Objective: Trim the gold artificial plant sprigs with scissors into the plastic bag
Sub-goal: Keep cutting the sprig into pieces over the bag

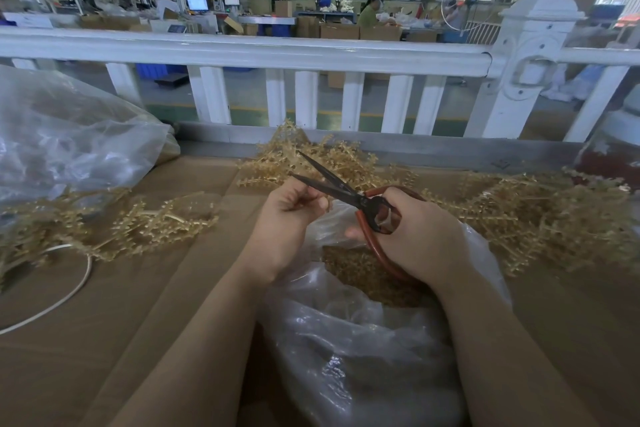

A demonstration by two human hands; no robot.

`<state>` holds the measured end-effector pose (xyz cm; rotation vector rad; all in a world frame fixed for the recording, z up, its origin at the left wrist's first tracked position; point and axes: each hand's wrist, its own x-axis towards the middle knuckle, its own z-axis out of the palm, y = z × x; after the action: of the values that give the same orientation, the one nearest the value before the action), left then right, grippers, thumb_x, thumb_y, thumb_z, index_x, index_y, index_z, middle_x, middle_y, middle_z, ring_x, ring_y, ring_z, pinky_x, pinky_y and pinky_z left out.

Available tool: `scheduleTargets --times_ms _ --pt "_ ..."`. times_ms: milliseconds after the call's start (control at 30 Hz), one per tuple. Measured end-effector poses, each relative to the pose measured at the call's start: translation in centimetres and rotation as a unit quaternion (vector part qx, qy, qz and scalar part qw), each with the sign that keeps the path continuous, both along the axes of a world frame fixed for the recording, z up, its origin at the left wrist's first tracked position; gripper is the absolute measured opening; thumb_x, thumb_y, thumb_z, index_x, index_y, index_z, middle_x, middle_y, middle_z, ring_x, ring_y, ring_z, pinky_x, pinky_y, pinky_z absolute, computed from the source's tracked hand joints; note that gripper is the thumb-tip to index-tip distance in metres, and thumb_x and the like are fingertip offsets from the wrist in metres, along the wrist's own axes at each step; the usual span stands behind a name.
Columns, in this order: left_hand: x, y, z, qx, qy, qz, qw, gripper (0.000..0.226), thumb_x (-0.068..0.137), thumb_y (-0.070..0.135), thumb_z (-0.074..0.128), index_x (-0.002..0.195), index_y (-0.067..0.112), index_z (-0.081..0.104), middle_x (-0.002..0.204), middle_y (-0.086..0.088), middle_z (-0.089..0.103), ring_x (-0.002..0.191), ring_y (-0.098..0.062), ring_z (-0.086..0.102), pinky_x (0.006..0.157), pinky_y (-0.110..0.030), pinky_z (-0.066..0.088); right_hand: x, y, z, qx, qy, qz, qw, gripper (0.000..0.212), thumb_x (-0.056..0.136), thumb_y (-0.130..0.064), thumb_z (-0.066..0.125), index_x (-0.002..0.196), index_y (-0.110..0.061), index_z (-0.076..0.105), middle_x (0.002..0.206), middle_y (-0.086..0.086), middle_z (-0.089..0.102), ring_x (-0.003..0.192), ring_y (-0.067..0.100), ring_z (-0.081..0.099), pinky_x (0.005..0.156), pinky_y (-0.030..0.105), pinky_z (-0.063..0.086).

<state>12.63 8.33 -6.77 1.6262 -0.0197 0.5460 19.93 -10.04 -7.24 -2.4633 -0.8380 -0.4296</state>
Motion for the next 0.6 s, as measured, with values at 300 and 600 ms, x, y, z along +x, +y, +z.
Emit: scheduleTargets --times_ms 300,600 --pt "0.16 -0.05 -0.11 -0.007 -0.008 -0.008 1.000 0.007 0.091 -0.016 0.052 0.094 -0.013 0.058 0.081 -0.013 0.054 0.078 -0.015 0.052 0.078 -0.022 0.045 -0.03 0.00 -0.21 0.013 -0.044 -0.018 0.999 0.058 0.070 -0.094 0.045 0.088 -0.041 0.061 0.066 -0.023 0.058 0.060 -0.010 0.048 0.052 0.008 0.032" --pt "0.18 0.00 0.00 -0.027 -0.015 -0.027 0.999 0.014 0.089 -0.016 0.054 0.087 -0.002 0.055 0.076 -0.007 0.056 0.071 -0.008 0.055 0.075 -0.020 0.047 0.11 -0.04 -0.31 0.033 -0.042 -0.011 0.999 0.065 0.069 -0.092 0.046 0.090 -0.035 0.069 0.067 -0.022 0.060 0.059 -0.005 0.053 0.053 0.014 0.041"
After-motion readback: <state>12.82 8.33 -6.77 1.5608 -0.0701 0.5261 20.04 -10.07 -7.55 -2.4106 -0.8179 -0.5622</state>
